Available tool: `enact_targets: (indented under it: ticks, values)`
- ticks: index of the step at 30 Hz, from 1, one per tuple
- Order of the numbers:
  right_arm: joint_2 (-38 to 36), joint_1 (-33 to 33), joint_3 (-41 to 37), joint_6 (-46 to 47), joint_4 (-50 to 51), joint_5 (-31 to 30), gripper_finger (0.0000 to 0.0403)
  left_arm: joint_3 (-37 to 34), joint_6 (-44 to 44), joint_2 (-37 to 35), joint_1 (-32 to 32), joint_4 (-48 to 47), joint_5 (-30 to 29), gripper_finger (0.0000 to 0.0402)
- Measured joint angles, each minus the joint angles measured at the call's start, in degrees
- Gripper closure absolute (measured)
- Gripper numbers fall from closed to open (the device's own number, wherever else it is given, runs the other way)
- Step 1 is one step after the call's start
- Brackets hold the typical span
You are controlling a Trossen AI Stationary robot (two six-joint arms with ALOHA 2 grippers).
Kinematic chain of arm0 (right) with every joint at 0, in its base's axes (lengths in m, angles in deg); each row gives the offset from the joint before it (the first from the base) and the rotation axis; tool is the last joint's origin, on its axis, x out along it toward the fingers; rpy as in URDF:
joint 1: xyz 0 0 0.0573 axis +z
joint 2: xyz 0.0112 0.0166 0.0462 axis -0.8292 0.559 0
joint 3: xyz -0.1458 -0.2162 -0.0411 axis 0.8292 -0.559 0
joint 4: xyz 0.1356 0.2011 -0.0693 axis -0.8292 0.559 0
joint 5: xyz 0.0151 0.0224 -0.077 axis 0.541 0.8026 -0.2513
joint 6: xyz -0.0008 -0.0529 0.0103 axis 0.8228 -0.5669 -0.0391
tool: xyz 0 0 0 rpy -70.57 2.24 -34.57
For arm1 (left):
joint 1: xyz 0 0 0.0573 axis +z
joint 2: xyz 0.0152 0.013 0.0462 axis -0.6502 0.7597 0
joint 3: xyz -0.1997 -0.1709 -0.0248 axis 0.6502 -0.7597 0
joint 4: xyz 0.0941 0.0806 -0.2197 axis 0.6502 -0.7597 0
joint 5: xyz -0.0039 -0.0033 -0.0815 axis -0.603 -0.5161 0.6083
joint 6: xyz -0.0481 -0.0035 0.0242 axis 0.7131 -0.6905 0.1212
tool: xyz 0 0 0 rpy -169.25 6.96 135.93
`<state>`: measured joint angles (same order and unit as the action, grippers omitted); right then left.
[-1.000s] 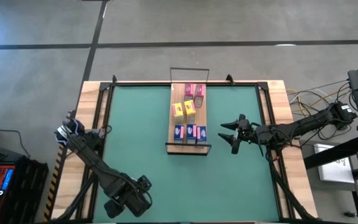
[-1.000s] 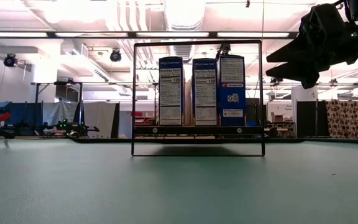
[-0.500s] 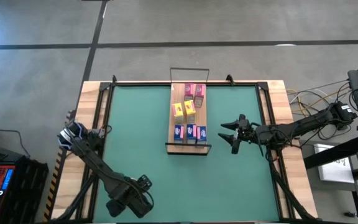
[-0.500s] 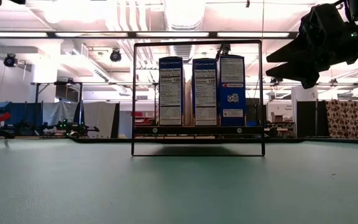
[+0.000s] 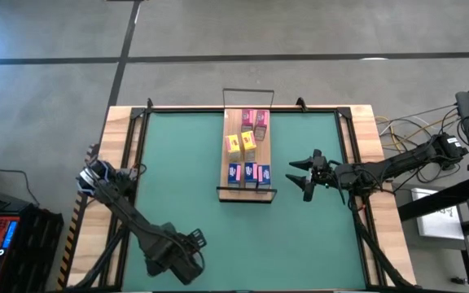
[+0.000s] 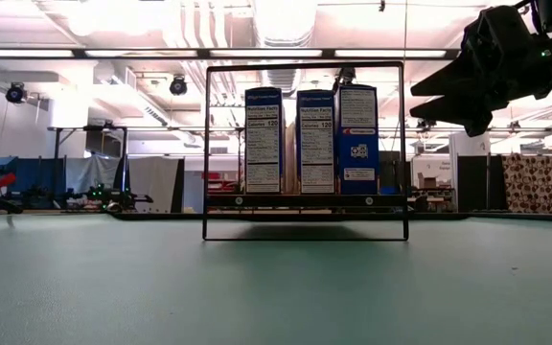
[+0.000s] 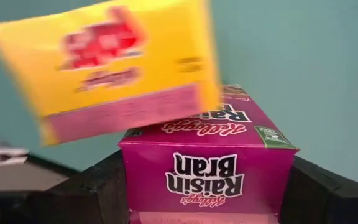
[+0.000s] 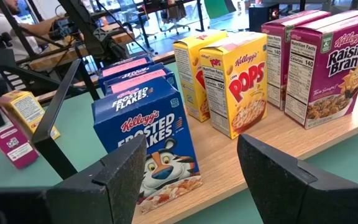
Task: Stack cereal on shelf
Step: Put the pink cereal box on the shelf
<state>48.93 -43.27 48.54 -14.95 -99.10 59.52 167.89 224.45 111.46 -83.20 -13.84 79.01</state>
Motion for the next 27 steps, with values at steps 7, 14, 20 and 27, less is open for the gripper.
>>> enact_targets:
  ticks: [7,14,20,27]
  values:
    - [0.0,0.0,0.0,0.0,0.0,0.0,0.0163,3.6,-12.9,0.0,2.1,-4.8,-9.2,0.0123]
    - [0.0,0.0,0.0,0.0,0.0,0.0,0.0163,10.2,-20.4,0.0,8.9,-21.8,-12.5,0.0124]
    - [0.0,0.0,0.0,0.0,0.0,0.0,0.0163,10.6,-41.3,-2.8,18.0,-23.2,-20.2,0.0124]
    - [0.0,0.0,0.0,0.0,0.3,0.0,0.0163,4.8,-54.6,-9.6,30.3,-23.1,-20.1,0.0124]
